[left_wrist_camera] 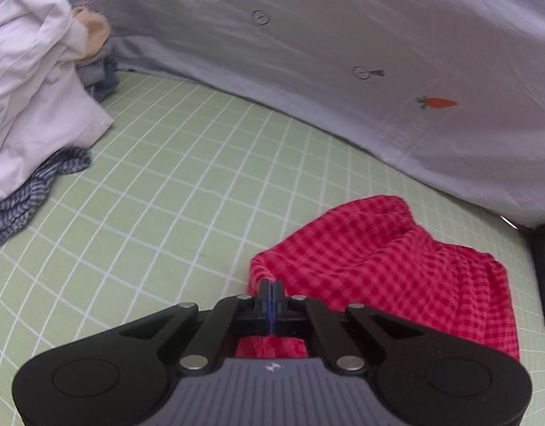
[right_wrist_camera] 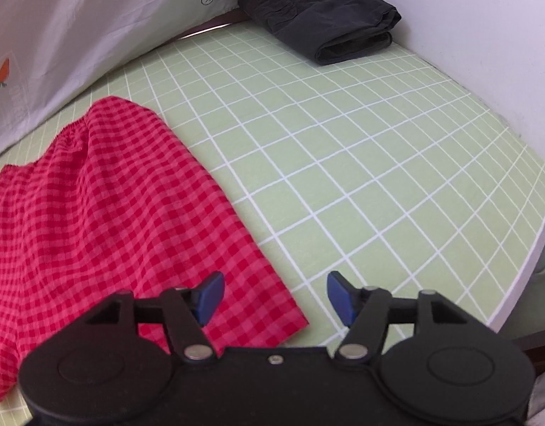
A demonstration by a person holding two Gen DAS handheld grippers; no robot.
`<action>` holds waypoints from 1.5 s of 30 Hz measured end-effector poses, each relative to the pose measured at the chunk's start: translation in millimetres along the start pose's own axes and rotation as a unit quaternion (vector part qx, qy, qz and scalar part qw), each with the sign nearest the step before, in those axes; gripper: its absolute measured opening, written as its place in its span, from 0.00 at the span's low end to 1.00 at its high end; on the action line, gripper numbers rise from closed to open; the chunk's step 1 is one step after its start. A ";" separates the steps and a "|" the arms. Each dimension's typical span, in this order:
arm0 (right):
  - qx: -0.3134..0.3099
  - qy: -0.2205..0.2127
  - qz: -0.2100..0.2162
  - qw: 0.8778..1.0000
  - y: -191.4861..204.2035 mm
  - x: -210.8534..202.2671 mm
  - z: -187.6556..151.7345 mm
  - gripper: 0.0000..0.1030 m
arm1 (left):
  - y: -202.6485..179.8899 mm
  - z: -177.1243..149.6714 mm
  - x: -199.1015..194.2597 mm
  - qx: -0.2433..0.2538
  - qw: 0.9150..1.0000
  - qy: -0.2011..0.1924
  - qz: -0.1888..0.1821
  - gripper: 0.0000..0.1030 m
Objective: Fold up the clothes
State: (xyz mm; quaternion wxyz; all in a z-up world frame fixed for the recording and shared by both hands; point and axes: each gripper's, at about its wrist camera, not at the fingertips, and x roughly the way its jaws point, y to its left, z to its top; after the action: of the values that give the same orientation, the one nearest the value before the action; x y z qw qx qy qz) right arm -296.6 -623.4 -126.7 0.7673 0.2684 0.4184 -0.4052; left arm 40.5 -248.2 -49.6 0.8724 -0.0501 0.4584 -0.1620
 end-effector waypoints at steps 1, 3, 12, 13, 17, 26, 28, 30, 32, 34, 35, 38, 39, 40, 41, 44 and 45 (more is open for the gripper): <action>-0.003 0.000 0.008 1.000 -4.5 2.2 0.2 0.63 | -16.7 -1.7 -4.5 0.009 1.000 -0.008 -0.013 0.00; -0.021 0.002 0.013 1.000 -14.8 6.0 2.8 0.63 | -58.4 -17.4 -10.9 0.021 0.999 -0.010 -0.044 0.00; -0.037 0.006 0.042 0.998 -87.1 5.8 11.7 0.63 | -252.9 -159.7 -13.4 0.149 0.971 0.095 -0.160 0.10; -0.037 0.009 0.045 0.998 -91.7 6.3 10.6 0.63 | -258.6 -173.3 -14.6 0.163 0.970 0.104 -0.150 0.22; -0.074 0.008 0.054 0.996 -88.9 5.5 1.0 0.63 | -257.3 -205.9 -20.4 0.177 0.973 0.112 -0.094 0.46; -0.165 -0.031 0.097 0.981 -18.6 1.1 -9.3 0.69 | -177.3 -200.8 -8.6 0.097 0.985 0.113 0.088 0.53; -0.185 -0.036 0.112 0.976 2.9 -1.0 -15.9 0.72 | -166.0 -204.4 -8.4 0.089 0.985 0.119 0.091 0.53; -0.207 -0.037 0.123 0.970 23.4 -2.4 -25.1 0.72 | -159.1 -208.7 -5.9 0.091 0.983 0.124 0.098 0.55; -0.231 -0.036 0.130 0.964 41.9 -3.5 -35.6 0.72 | -156.4 -210.8 -3.2 0.096 0.983 0.124 0.099 0.57; -0.250 -0.037 0.133 0.958 53.9 -4.9 -44.9 0.72 | -154.6 -212.3 -1.2 0.100 0.983 0.123 0.094 0.59; -0.259 -0.038 0.135 0.956 59.9 -5.6 -49.5 0.72 | -155.3 -212.2 -0.2 0.103 0.983 0.122 0.093 0.59; -0.287 -0.040 0.139 0.947 73.7 -7.9 -61.3 0.72 | -156.1 -210.4 2.1 0.110 0.983 0.120 0.085 0.60; -0.298 -0.042 0.139 0.943 77.4 -7.9 -64.4 0.72 | -157.2 -209.8 3.4 0.110 0.983 0.120 0.082 0.60; -0.310 -0.042 0.137 0.940 81.1 -7.1 -67.3 0.71 | -158.3 -209.2 4.6 0.109 0.983 0.121 0.080 0.60; -0.321 -0.042 0.133 0.937 84.6 -6.1 -70.1 0.71 | -158.9 -209.0 4.5 0.109 0.984 0.119 0.078 0.60; -0.345 -0.049 0.121 0.930 91.9 -2.9 -75.9 0.62 | -159.1 -207.7 5.1 0.107 0.985 0.116 0.075 0.60; -0.349 -0.052 0.118 0.928 92.9 -2.0 -76.7 0.58 | -159.2 -207.5 4.8 0.106 0.985 0.116 0.076 0.60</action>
State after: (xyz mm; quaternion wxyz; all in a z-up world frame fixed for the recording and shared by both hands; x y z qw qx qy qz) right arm -251.2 -516.0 -157.0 0.8752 0.0093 0.4586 -0.1537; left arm -164.0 -387.1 -135.1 0.8236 0.0963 0.5391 -0.1475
